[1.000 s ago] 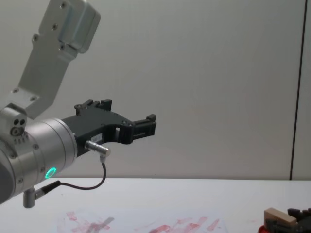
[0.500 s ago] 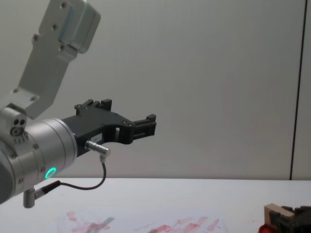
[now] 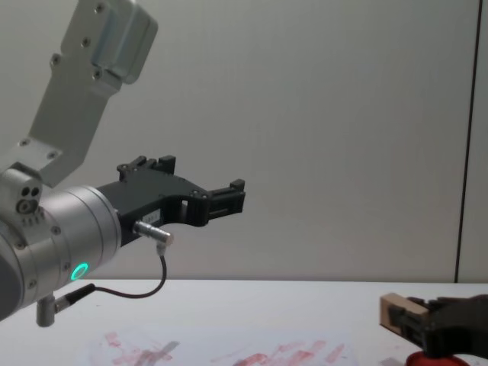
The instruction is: Use the one hand to pick up the stamp and affix it onto the A4 paper.
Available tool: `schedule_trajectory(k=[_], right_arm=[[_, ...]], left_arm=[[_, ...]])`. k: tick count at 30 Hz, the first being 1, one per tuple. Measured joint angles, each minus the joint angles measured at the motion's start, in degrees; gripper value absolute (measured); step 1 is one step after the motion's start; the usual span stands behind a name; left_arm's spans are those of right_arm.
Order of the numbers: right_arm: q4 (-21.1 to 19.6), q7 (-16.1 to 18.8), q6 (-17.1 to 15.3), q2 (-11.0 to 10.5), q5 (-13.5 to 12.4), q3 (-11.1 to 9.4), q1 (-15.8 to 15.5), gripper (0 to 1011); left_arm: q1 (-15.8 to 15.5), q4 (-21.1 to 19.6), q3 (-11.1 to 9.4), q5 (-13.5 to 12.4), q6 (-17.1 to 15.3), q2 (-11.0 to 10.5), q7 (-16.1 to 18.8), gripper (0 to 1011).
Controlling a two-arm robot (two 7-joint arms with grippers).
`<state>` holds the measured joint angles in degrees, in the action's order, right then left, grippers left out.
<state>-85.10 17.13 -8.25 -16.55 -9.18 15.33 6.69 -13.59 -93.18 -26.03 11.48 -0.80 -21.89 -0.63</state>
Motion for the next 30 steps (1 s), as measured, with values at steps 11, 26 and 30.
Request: schedule_trajectory(k=[11, 26, 30], right_arm=[[0.57, 1.33, 0.24, 1.87, 1.34, 1.64, 1.16, 217], [4.51, 1.49, 0.17, 4.21, 3.69, 3.52, 2.91, 217], [5.84, 1.73, 0.19, 4.78, 4.22, 3.99, 3.36, 217]], left_arm=[[0.00, 0.00, 0.00, 0.00, 0.00, 0.00, 0.00, 1002], [0.00, 0.00, 0.00, 0.00, 0.00, 0.00, 0.00, 1003], [0.00, 0.00, 0.00, 0.00, 0.00, 0.00, 0.00, 1003]])
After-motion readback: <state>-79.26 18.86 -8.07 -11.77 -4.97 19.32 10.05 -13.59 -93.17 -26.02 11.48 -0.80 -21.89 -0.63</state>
